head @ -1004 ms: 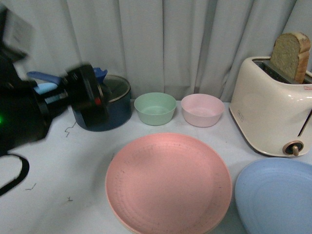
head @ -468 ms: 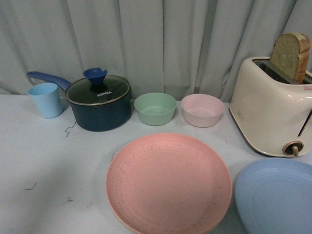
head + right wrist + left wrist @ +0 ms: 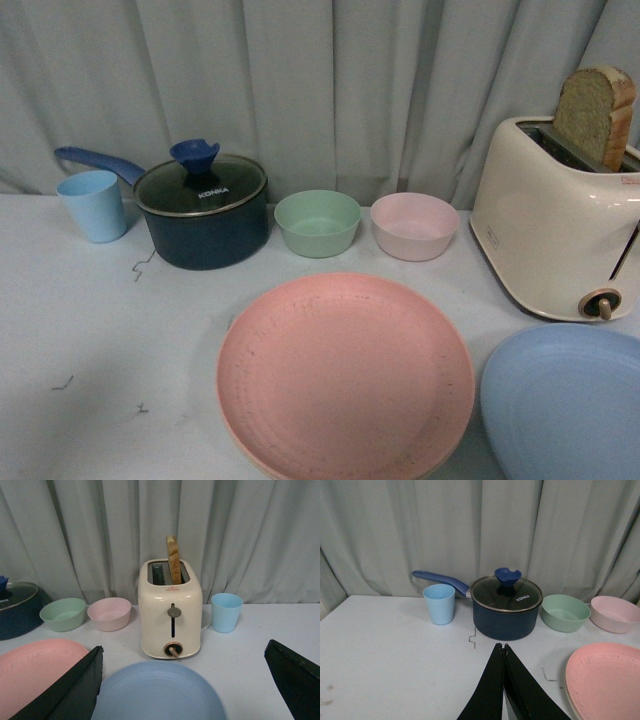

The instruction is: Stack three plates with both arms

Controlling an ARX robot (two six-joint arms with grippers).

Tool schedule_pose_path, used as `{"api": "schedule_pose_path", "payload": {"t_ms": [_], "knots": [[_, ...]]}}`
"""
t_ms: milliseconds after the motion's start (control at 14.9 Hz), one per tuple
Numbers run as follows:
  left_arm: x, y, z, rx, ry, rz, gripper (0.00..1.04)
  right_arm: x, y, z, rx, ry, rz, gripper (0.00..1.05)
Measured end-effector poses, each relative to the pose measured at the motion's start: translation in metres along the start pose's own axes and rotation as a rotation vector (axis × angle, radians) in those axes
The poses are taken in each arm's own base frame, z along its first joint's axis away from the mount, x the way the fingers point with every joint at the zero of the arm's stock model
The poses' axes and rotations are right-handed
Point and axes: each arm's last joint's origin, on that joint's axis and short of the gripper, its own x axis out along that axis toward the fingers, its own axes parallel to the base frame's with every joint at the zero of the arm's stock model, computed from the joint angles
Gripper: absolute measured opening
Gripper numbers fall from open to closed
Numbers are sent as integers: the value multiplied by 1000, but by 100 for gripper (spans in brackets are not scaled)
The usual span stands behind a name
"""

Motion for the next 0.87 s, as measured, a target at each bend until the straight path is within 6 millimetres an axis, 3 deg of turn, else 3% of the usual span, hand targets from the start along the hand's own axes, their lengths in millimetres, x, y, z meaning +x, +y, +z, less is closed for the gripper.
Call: {"api": "schedule_pose_path", "payload": {"t_ms": [870], "knots": [[-29,0,6,0,-28,0,2,0,0,0,0,0,0,98]]}}
